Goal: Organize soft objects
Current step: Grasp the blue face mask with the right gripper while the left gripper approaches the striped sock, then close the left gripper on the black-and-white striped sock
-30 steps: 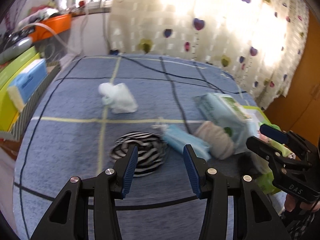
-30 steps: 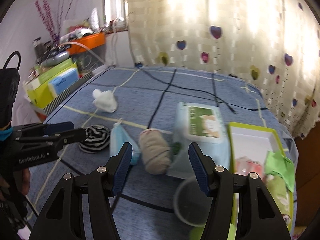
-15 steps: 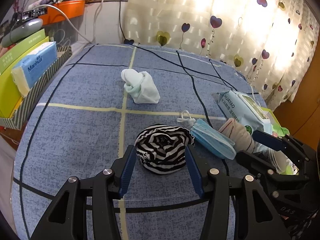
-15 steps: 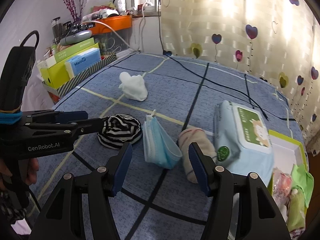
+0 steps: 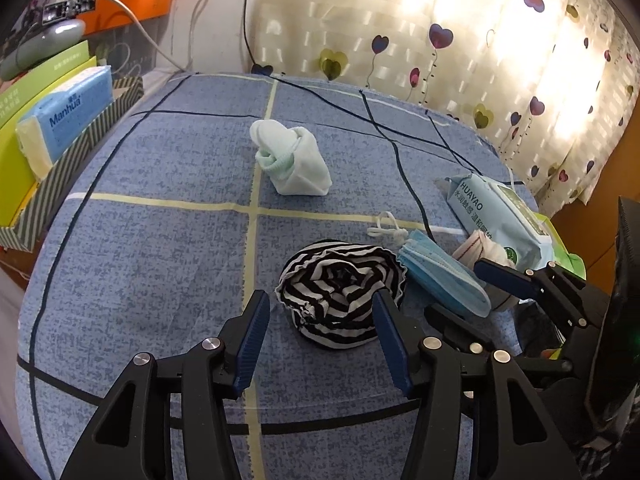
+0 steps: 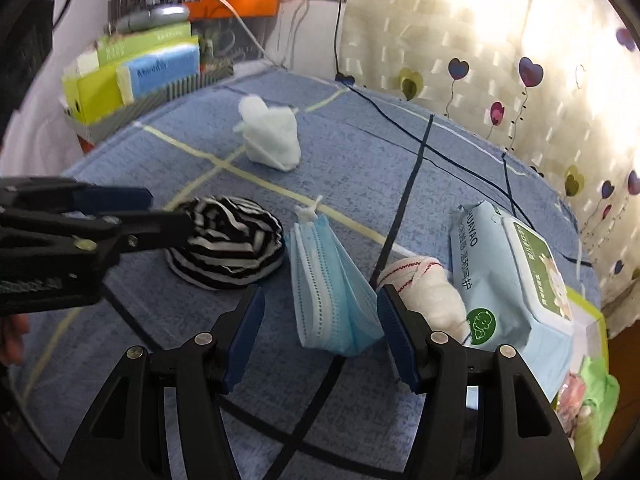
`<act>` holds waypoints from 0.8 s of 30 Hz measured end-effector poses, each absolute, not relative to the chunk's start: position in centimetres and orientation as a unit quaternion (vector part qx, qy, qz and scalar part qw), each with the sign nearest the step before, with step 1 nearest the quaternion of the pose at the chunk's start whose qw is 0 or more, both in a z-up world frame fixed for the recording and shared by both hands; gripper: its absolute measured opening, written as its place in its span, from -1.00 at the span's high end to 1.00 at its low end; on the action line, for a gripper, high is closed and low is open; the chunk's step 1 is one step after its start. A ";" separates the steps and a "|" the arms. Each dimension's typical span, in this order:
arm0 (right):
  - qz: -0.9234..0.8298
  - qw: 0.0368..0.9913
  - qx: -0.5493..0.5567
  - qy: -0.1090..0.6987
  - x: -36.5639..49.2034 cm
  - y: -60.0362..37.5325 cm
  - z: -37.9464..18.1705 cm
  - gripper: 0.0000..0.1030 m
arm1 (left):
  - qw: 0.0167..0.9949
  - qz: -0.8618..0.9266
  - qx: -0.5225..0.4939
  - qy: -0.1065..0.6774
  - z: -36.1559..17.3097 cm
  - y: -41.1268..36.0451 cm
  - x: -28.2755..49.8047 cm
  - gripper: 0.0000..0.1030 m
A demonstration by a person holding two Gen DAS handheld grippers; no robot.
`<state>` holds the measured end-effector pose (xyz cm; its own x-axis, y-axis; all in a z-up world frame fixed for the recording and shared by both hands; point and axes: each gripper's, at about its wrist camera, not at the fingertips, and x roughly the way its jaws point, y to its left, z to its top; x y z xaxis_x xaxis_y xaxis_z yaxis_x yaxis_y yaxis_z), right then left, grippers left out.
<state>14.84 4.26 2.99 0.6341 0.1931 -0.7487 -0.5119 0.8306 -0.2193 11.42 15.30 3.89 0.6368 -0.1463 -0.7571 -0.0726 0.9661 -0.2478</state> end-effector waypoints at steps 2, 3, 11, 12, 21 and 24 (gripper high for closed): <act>0.197 0.879 -0.215 0.377 15.0 4.5 2.8 -0.05 | 0.894 -0.025 -0.131 0.428 3.7 15.4 11.7 -0.06; 0.195 0.880 -0.213 0.377 15.1 4.5 2.7 0.03 | 0.893 -0.026 -0.131 0.429 3.7 15.4 11.7 -0.06; 0.175 0.887 -0.197 0.379 15.8 3.8 2.5 0.57 | 0.890 -0.035 -0.128 0.435 3.2 15.2 12.7 -0.07; 0.176 0.888 -0.189 0.380 15.8 3.6 2.6 0.59 | 0.890 -0.035 -0.128 0.436 3.2 15.2 12.8 -0.08; 0.205 0.891 -0.130 0.382 15.7 2.7 3.4 0.65 | 0.887 -0.039 -0.121 0.444 2.7 14.6 13.9 -0.16; 0.209 0.892 -0.122 0.382 15.6 2.5 3.6 0.65 | 0.887 -0.041 -0.114 0.446 2.5 14.2 14.1 -0.16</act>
<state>15.57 2.54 3.56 0.6212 0.2793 -0.7322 -0.4654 0.8832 -0.0579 14.13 14.18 2.50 0.5980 -0.1733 -0.7825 -0.0296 0.9709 -0.2377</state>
